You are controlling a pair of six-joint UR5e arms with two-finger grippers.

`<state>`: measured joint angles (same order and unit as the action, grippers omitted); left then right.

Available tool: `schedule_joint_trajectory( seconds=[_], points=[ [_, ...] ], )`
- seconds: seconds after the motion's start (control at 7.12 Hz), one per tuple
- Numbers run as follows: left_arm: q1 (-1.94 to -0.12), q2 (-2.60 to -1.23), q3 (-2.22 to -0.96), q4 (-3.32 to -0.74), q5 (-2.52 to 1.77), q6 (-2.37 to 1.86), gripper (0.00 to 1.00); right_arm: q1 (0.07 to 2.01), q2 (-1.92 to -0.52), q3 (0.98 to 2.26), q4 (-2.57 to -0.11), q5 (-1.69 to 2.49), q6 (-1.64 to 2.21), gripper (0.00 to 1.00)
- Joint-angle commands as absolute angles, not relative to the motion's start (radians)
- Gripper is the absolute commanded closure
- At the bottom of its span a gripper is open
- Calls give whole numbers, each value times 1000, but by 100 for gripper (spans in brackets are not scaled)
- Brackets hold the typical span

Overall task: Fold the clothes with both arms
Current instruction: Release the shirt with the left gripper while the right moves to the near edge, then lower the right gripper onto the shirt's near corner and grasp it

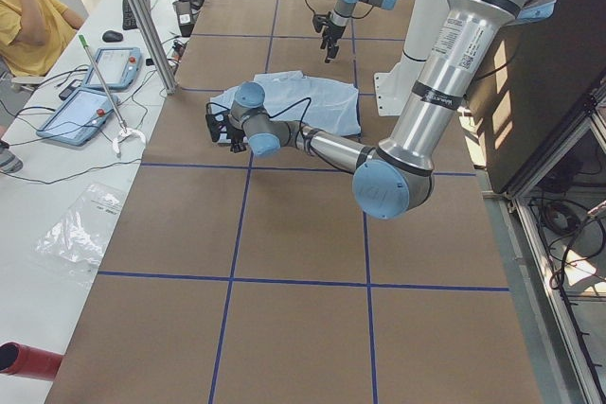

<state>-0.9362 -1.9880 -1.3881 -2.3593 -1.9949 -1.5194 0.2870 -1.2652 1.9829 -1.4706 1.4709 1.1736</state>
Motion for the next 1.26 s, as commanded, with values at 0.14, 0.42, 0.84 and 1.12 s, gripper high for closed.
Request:
schedule_joint_trajectory(
  seconds=[0.14, 0.42, 0.84, 1.12],
  points=[
    [-937, -1988, -1390, -2358, -1996, -1520, 48, 229, -1195, 1990, -1468, 1467, 1502, 0],
    [-939, -1988, -1391, -2358, -1997, -1520, 49, 171, -1146, 1990, -1465, 1442, 1842, 0],
    [-940, -1987, -1399, -2358, -1993, -1522, 48, 106, -1134, 1957, -1463, 1400, 2249, 0],
    [-940, -1968, -1423, -2358, -1990, -1525, 48, 101, -1068, 1873, -1463, 1402, 2332, 1]
  ],
)
